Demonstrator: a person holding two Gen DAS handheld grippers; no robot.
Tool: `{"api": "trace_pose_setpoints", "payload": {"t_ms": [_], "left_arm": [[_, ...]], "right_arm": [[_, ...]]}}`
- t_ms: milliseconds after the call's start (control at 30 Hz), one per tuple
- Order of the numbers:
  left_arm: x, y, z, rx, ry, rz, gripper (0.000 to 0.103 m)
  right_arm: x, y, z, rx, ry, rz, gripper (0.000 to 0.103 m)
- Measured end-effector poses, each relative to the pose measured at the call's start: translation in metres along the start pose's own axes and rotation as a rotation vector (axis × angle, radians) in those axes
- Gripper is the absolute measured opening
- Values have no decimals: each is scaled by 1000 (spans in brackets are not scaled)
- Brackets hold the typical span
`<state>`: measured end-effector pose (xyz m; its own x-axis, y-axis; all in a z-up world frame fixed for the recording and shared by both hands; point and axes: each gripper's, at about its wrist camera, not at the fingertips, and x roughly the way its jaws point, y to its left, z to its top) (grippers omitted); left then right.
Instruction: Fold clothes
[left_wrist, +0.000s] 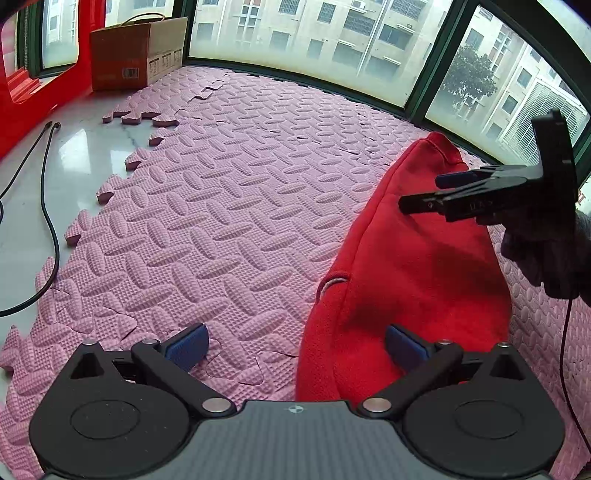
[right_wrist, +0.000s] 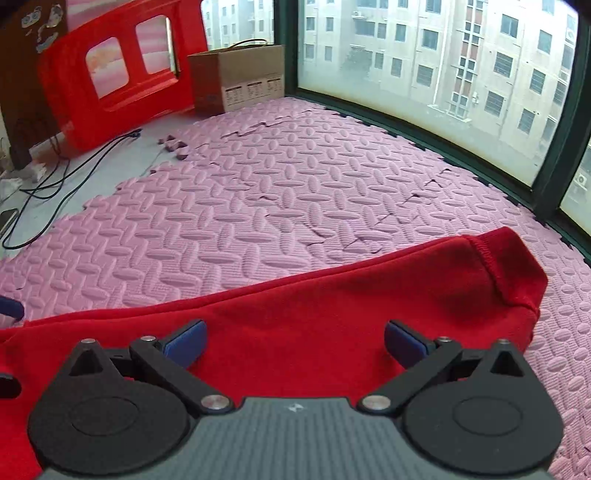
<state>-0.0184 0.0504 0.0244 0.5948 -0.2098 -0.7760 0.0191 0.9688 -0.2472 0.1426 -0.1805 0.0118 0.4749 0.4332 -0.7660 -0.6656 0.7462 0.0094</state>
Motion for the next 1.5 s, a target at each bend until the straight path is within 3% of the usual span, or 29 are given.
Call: {"api": "trace_pose_setpoints", "payload": {"t_ms": [200, 300, 433, 567, 933, 1067, 1267, 1333, 1500], "left_arm": [[-1, 1, 0, -6, -4, -2, 103], [0, 0, 1, -14, 3, 2, 103], [-2, 2, 1, -34, 5, 8, 103], [-1, -1, -1, -4, -5, 19, 103], [-7, -4, 13, -37, -12, 27, 103], [1, 1, 12, -48, 39, 55, 103], [1, 5, 10, -53, 44, 61, 103], [1, 4, 10, -49, 46, 65, 103], [2, 4, 12, -45, 52, 66, 103]], "right_arm": [[-32, 52, -31, -94, 3, 104, 103], [-47, 67, -47, -154, 8, 103, 103], [-72, 77, -63, -187, -63, 134, 103], [-67, 75, -81, -164, -68, 147, 103], [-77, 45, -80, -39, -77, 220, 103], [-83, 12, -65, 83, -114, 218, 103], [-70, -65, -43, 282, -137, 34, 103], [-58, -105, -37, 409, -156, -36, 100], [-31, -161, -35, 605, -161, -93, 89]]}}
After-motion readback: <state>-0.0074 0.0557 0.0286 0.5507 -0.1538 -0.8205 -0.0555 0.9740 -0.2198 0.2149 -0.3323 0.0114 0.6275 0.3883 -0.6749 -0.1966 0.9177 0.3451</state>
